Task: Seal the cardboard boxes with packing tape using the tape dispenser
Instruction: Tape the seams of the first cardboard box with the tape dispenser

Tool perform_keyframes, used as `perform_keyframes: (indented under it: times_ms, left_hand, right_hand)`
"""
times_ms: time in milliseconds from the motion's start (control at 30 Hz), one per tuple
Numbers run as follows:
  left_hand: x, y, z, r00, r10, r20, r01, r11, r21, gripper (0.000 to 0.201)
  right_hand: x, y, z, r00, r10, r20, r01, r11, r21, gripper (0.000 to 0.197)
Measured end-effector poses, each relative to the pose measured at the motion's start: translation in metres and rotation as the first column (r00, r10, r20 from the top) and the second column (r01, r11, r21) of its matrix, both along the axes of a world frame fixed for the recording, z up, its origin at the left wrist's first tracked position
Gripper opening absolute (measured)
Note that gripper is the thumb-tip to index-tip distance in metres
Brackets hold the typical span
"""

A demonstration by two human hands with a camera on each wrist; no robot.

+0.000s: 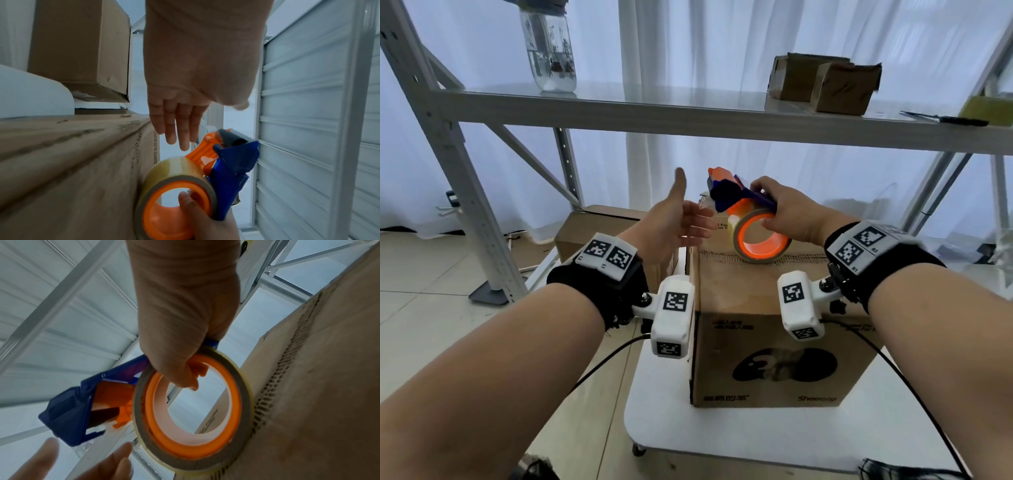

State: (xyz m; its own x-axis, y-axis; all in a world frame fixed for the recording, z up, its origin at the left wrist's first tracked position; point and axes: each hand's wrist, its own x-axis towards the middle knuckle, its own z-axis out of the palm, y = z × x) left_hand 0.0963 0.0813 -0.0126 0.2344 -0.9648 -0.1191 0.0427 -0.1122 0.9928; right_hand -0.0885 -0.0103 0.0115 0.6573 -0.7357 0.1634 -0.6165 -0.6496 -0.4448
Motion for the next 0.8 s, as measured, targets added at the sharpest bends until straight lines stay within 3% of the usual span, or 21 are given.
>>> perform_keyframes:
  times_ms: [133,233,400,500,800]
  left_hand:
    - [0.000,0.007,0.004,0.999,-0.033,0.004,0.033,0.999,0.001,0.047]
    - [0.000,0.008,0.011,0.998,0.034,0.046,-0.033,0.999,-0.035,0.026]
    - [0.008,0.011,0.032,0.932,0.143,0.334,-0.130,0.990,-0.060,0.020]
    - [0.012,0.014,0.036,0.897,0.155,0.415,-0.145,0.988,-0.056,0.021]
    - [0.010,0.016,0.027,0.911,0.191,0.366,-0.172,0.981,-0.085,0.020]
  right_hand:
    - [0.001,0.002,0.001,1.000,0.003,-0.004,-0.003,1.000,-0.008,0.054]
    - [0.001,0.004,0.002,1.000,0.006,-0.008,-0.006,1.000,-0.008,0.054]
    - [0.005,0.007,0.006,0.998,0.019,-0.057,-0.021,0.999,-0.031,0.054]
    - [0.010,0.008,0.011,0.995,0.038,-0.097,-0.042,0.998,-0.041,0.055]
    - [0.008,0.008,0.025,0.983,0.036,-0.181,-0.058,0.991,-0.120,0.061]
